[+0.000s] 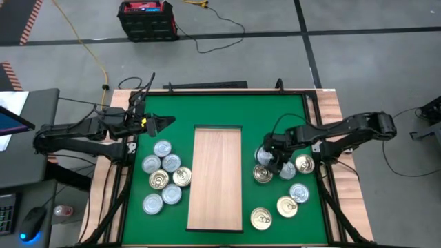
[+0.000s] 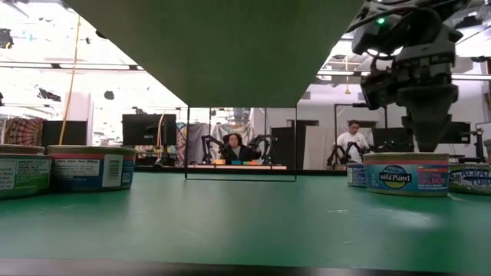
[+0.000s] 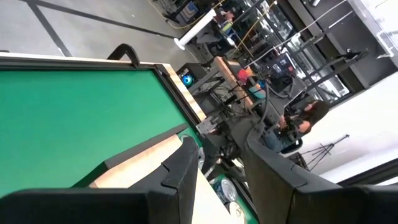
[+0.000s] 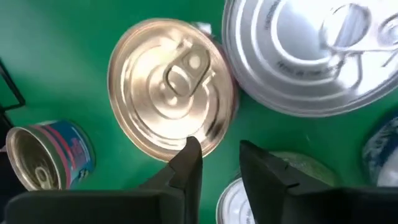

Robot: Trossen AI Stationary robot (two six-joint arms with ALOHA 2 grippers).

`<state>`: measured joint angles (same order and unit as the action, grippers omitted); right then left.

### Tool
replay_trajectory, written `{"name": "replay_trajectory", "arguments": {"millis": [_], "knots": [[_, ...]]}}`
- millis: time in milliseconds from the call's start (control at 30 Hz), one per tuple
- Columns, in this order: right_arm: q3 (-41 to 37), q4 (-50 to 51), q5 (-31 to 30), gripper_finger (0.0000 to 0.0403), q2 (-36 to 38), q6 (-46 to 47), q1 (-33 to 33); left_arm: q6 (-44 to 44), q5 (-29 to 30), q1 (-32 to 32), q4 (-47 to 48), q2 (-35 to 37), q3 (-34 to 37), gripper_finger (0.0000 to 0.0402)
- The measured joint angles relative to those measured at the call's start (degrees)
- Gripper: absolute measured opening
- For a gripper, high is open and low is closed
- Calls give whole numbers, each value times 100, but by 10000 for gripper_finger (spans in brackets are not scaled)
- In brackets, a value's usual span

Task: Stack canned seafood by type on shelf
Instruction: Put the blue pink tuna can on the shelf

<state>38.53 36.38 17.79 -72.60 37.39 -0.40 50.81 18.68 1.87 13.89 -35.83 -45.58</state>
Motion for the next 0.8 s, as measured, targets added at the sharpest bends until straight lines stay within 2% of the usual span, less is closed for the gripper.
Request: {"name": "replay_trajectory", "arguments": {"millis": [267, 467, 667, 800], "knots": [[-177, -282, -502, 112, -92, 353, 360, 76, 2, 0, -15, 0, 0, 119], [-396, -329, -464, 66, -55, 570, 321, 151, 2, 0, -13, 0, 0, 119], [-405, -221, -362, 18, -57, 567, -55, 195, 2, 0, -13, 0, 0, 119], [-453, 18, -552, 14, -43, 561, -353, 317, -40, 0, -23, 0, 0, 119]]}}
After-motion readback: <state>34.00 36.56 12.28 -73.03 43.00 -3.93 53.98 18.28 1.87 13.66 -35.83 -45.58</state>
